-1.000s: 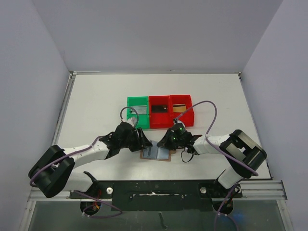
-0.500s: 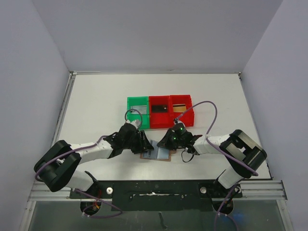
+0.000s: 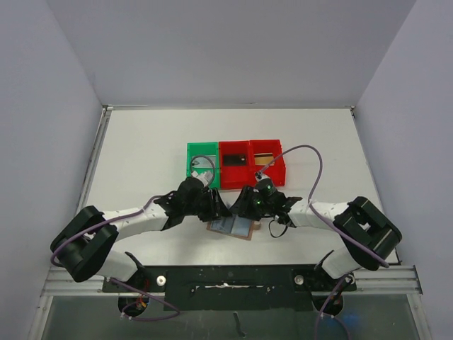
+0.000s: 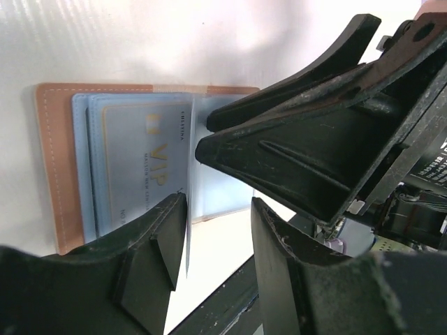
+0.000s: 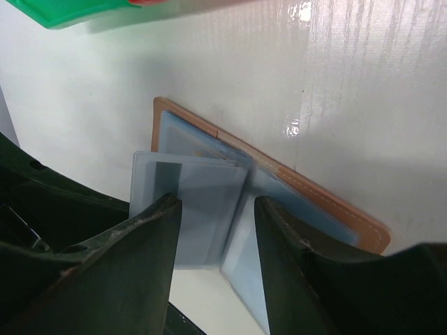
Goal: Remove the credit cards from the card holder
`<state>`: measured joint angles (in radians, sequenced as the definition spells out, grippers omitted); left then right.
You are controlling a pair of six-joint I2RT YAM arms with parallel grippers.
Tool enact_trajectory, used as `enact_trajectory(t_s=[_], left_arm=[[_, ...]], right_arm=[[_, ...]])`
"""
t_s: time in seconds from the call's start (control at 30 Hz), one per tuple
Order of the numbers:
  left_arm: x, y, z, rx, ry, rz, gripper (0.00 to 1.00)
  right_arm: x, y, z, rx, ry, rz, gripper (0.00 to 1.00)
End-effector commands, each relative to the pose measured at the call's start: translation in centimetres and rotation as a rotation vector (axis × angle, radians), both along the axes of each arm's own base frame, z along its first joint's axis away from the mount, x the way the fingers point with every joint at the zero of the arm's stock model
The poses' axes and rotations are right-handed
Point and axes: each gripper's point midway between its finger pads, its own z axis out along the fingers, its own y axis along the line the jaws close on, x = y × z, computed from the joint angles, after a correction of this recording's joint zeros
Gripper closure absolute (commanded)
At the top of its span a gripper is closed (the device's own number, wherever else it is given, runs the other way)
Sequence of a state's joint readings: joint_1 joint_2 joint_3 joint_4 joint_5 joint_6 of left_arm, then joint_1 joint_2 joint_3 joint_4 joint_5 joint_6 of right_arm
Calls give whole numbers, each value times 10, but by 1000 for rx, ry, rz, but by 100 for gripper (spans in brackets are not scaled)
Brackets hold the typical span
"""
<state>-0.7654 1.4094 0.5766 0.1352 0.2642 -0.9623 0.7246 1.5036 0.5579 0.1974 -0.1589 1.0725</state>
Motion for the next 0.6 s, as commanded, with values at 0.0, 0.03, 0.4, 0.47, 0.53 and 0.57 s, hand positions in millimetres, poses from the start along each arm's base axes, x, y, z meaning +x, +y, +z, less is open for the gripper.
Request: enact_trajectory(t_s=[0.0, 0.03, 0.4, 0.47, 0.53, 0.57], left_arm=[[10, -22, 30, -85, -82, -52, 60], [10, -24, 31, -88, -82, -54, 60], [-5, -55, 31, -118, -64, -165, 57], [-10, -63, 30, -108, -62, -192, 57], [-11, -67, 31, -85, -81, -185, 57], [-10, -66, 32, -74, -96, -171, 57]], right_arm=[[14, -4, 27, -36, -61, -5, 51], [15, -10, 30, -51, -62, -29, 50], [13, -96, 47, -146, -91, -364, 47], [10, -102, 51, -124, -102, -381, 47], [8, -103, 55, -90, -116, -380, 46], [6, -101, 57, -73, -122, -373, 46]])
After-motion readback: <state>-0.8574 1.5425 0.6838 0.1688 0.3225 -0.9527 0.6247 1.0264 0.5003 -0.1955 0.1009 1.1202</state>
